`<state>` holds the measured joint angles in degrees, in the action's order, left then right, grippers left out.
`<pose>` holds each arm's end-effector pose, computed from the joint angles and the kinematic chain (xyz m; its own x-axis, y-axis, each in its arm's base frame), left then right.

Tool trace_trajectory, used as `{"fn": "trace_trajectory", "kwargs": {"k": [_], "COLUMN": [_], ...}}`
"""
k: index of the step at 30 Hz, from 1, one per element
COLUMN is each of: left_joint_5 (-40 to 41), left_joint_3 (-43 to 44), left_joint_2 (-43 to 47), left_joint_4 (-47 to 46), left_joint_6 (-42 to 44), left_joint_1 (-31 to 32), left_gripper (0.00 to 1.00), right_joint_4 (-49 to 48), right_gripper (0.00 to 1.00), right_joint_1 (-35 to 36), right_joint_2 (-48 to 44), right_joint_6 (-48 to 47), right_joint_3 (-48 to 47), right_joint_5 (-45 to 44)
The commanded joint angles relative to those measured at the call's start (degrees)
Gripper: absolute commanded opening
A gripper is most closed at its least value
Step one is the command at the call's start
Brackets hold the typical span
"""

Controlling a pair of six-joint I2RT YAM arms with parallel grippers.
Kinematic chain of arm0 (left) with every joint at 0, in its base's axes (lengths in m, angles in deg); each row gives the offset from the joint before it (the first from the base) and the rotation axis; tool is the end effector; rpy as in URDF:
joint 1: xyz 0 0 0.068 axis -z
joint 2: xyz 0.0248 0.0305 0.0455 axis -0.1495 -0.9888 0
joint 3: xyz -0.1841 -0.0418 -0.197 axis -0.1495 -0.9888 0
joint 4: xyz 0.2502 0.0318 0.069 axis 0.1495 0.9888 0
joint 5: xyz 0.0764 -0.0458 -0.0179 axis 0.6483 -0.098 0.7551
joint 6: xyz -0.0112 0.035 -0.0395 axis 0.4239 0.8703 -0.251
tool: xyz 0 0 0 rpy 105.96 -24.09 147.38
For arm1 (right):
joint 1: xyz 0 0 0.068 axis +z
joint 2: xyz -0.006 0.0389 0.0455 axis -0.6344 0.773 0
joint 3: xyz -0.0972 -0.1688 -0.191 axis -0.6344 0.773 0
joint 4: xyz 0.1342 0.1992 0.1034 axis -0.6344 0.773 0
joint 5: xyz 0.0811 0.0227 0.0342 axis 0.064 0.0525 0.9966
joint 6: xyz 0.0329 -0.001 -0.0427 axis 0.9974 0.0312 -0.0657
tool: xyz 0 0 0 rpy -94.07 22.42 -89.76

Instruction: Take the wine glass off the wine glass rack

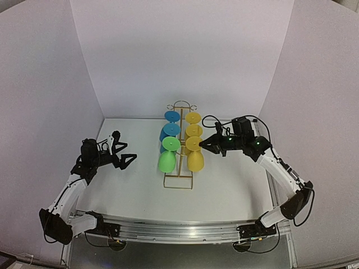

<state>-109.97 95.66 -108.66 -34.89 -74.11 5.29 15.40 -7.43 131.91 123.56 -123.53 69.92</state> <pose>0.2236 -0.0800 0.3229 -0.2881 0.0990 -0.9525 0.8077 0.5595 -0.1861 0.2731 0.1928 0.3957 -0.9341 0.2695 -0.2342 -0.0898 0.4575 0.8847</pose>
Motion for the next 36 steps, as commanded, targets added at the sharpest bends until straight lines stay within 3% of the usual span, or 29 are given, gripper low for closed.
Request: {"fn": "trace_trajectory", "kwargs": {"k": [1,24,36], "left_joint_5": [-1.4,-2.9,-5.4], "left_joint_3": [0.2,-0.3,0.4], "left_joint_2": [1.0,1.1,1.4], "left_joint_4": [1.1,0.1,-1.0], "left_joint_6": [1.0,1.3,0.0], "left_joint_1": [0.2,0.2,0.2], "left_gripper": [0.99,1.00,1.00], "right_joint_4": [0.4,0.5,0.8], "right_gripper": [0.00,0.00,0.00], "right_joint_1": [0.3,0.2,0.1], "right_joint_2": [-0.8,-5.5,-10.4], "right_joint_6": [-0.1,1.8,2.8], "right_joint_3": [-1.0,1.1,4.6], "right_joint_5": [-1.0,-5.1,-13.1]}}
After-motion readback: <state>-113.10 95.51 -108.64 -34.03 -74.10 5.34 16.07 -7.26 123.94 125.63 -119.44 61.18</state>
